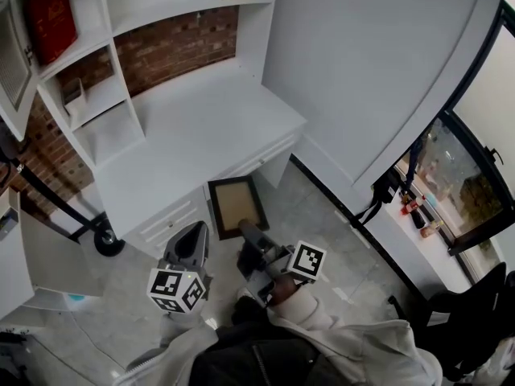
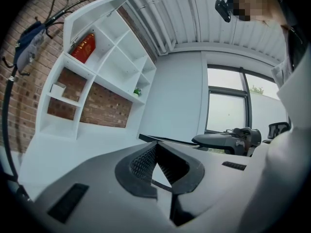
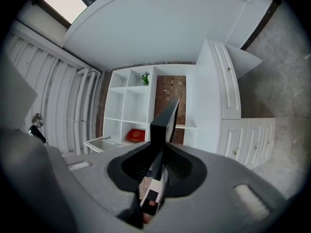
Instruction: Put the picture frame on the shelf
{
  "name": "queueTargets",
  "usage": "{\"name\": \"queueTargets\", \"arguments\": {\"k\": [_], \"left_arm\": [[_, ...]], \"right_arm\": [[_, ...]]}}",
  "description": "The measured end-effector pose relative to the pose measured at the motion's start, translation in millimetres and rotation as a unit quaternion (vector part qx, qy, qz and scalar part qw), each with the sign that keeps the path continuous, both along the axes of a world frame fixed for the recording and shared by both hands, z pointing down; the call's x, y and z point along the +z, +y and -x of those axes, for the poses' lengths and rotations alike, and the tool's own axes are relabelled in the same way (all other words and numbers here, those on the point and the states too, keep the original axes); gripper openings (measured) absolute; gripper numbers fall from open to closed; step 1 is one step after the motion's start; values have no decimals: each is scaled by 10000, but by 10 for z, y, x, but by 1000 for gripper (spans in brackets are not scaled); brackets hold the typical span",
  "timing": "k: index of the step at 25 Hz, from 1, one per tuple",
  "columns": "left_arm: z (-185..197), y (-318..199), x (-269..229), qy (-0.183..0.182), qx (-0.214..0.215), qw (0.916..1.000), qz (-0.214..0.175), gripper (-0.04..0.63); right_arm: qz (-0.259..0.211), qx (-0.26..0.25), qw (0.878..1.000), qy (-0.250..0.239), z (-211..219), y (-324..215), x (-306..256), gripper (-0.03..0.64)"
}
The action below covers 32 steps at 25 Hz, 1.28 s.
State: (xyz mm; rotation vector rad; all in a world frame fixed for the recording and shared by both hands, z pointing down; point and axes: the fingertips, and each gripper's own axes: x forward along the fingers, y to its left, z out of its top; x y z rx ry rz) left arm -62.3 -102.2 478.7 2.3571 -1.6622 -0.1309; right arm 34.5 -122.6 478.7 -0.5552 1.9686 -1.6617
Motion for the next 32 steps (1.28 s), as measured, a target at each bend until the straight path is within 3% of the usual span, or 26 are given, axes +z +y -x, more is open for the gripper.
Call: {"name": "queueTargets", "arguments": {"k": [13, 20, 32], "left_arm": [[-160, -632, 34, -35, -252, 9996, -136, 5], [-273, -726, 213, -24, -250, 9996, 105, 5], [-135, -975, 360, -20, -331, 9990, 304, 5]], "right_arm": [[-32, -269, 9995, -152, -169, -637, 62, 67], [-35, -240, 9996, -107, -344, -828, 150, 67], [93, -316, 9994, -87, -160, -942, 302, 67]]}}
